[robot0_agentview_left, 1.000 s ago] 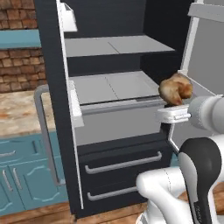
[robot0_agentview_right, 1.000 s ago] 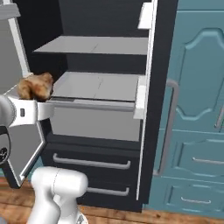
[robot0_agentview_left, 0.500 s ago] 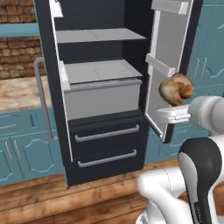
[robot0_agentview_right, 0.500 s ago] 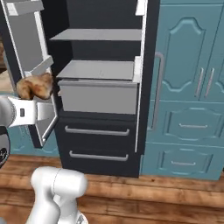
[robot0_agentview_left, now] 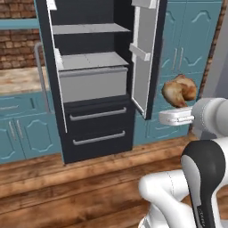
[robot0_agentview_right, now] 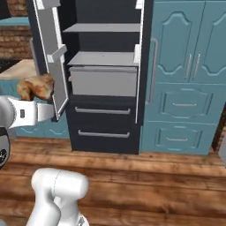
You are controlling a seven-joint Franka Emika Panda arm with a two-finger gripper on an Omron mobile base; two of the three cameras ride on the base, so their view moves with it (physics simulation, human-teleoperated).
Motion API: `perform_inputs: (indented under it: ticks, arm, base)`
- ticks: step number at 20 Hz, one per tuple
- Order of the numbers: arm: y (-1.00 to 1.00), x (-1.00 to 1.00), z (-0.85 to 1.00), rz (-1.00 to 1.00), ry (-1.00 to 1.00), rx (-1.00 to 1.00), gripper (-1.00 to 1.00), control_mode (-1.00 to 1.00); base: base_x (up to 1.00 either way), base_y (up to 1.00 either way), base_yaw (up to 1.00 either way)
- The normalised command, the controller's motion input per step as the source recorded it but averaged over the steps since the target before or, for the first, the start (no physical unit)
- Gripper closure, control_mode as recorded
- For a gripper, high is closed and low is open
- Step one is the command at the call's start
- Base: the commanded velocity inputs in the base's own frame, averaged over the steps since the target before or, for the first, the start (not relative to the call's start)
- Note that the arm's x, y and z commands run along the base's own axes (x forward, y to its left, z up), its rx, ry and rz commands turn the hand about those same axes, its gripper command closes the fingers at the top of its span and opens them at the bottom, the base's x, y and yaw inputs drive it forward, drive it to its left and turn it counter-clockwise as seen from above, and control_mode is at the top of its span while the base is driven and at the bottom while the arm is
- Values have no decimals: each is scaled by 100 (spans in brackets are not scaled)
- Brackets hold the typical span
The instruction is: Gather the avocado and corn from the fridge and place them on a tray on the dining counter. Then gather the chicken drumstick and fish from the fridge and place them on the other tray.
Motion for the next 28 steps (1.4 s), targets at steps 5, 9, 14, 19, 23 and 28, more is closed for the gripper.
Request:
perform_inputs:
  ticks: [5,9,14,19,23,28]
  arm:
    - [0,0,0,0,0,0,100,100]
    - [0,0,0,0,0,0,100,100]
    - [0,0,0,0,0,0,100,100]
    - [0,0,0,0,0,0,100,100]
    - [0,0,0,0,0,0,100,100]
    - [0,0,0,0,0,0,100,100]
  base:
    - [-100,-35,0]
    - [-100,-41,0]
    - [-100,-42,0]
    - [-100,-34,0]
    - [-100,-10,-4]
    - [-100,2,-5]
